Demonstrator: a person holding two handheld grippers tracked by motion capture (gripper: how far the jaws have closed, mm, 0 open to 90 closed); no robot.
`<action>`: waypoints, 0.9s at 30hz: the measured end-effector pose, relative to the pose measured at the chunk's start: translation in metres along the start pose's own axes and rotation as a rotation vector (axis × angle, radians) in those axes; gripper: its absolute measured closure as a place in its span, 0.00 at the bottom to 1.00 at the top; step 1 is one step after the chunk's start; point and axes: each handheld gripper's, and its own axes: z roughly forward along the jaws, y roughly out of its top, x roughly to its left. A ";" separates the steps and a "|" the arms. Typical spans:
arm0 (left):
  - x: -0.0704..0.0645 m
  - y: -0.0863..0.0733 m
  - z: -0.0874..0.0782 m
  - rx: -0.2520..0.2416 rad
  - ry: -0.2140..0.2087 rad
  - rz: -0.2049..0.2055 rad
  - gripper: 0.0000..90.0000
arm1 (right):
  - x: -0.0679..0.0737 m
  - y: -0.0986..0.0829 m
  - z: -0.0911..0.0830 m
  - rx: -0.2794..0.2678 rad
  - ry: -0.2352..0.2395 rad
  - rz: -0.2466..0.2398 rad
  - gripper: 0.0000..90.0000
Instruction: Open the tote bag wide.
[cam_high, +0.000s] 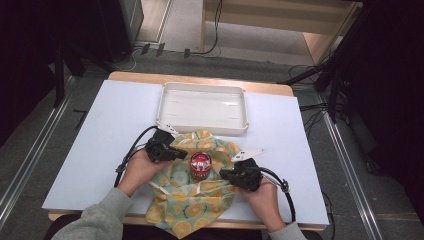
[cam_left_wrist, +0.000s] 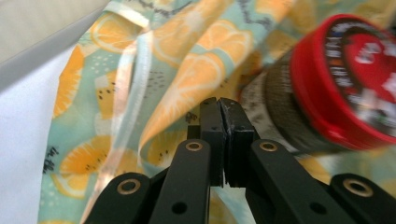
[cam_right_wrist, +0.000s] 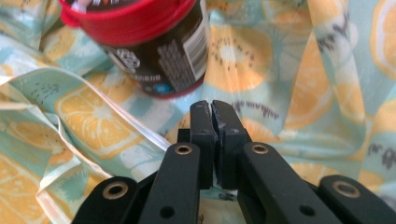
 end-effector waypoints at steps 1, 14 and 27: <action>0.001 0.000 0.003 0.001 0.001 -0.001 0.99 | 0.000 -0.001 0.000 0.002 0.000 0.000 0.99; 0.015 0.006 0.020 -0.005 0.052 -0.005 0.99 | 0.003 -0.019 0.000 0.038 0.033 -0.033 0.99; 0.027 0.010 0.022 -0.032 0.089 -0.024 1.00 | 0.007 -0.027 -0.005 0.042 0.053 -0.042 0.99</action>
